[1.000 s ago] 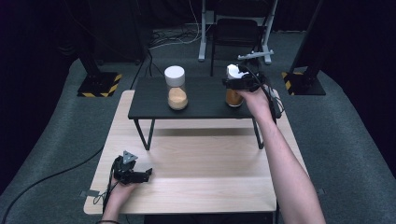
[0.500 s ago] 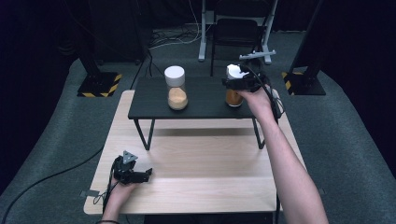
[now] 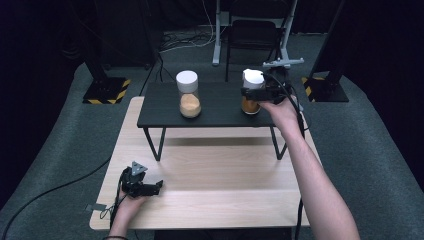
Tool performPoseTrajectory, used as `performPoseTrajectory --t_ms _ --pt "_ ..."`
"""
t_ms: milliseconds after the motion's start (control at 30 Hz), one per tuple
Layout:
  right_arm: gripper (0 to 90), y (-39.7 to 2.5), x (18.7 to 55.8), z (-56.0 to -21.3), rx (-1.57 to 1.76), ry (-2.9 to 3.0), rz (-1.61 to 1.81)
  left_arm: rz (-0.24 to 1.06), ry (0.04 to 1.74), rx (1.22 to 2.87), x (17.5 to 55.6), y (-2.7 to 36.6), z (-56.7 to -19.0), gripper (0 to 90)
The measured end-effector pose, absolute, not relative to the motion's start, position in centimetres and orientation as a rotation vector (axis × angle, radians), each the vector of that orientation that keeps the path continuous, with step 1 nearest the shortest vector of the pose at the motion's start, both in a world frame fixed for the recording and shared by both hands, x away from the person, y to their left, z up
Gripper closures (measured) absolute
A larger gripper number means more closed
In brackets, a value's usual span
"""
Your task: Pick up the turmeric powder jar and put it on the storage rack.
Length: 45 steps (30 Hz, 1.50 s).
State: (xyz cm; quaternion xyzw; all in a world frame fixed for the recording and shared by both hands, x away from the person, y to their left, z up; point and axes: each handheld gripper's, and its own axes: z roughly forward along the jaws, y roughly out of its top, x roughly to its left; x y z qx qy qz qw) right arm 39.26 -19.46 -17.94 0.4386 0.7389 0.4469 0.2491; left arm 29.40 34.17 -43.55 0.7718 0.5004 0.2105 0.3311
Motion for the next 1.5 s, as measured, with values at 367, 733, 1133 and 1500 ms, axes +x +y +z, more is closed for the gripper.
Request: performPoseTrajectory --t_ms 367,733,1133,1500 --pt "8.0 -21.4 37.8 -18.4 1.208 1.992 1.229 0.551 1.308 2.018 29.4 34.2 -43.5 0.9" --pt "7.9 -23.2 36.0 -19.1 1.199 1.976 1.257 0.551 1.308 2.018 29.4 34.2 -43.5 0.9" --pt "7.9 -24.9 34.2 -20.8 1.21 1.964 1.277 0.551 1.308 2.018 29.4 34.2 -43.5 0.9" --pt "7.9 -26.4 33.0 -22.4 1.237 1.956 1.275 0.551 1.308 2.018 29.4 34.2 -43.5 0.9"
